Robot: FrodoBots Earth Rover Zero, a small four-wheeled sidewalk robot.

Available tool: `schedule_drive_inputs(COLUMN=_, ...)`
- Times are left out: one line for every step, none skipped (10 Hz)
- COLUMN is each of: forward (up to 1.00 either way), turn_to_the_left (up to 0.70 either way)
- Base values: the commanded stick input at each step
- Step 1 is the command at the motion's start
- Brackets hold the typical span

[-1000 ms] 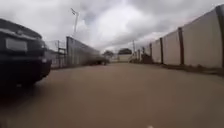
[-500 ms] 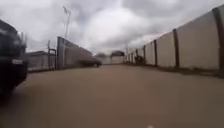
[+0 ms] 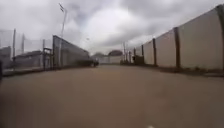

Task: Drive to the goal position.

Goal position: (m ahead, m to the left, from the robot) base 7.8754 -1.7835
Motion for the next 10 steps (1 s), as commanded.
schedule_drive_inputs(forward=0.85, turn_to_the_left=0.01)
schedule_drive_inputs(forward=0.85, turn_to_the_left=0.01)
schedule_drive_inputs(forward=0.85, turn_to_the_left=0.01)
schedule_drive_inputs(forward=0.85, turn_to_the_left=0.01)
schedule_drive_inputs(forward=0.85, turn_to_the_left=0.01)
schedule_drive_inputs(forward=0.85, turn_to_the_left=0.01)
schedule_drive_inputs(forward=0.85, turn_to_the_left=0.01)
schedule_drive_inputs(forward=0.85, turn_to_the_left=0.01)
schedule_drive_inputs(forward=0.85, turn_to_the_left=0.01)
schedule_drive_inputs(forward=0.85, turn_to_the_left=0.01)
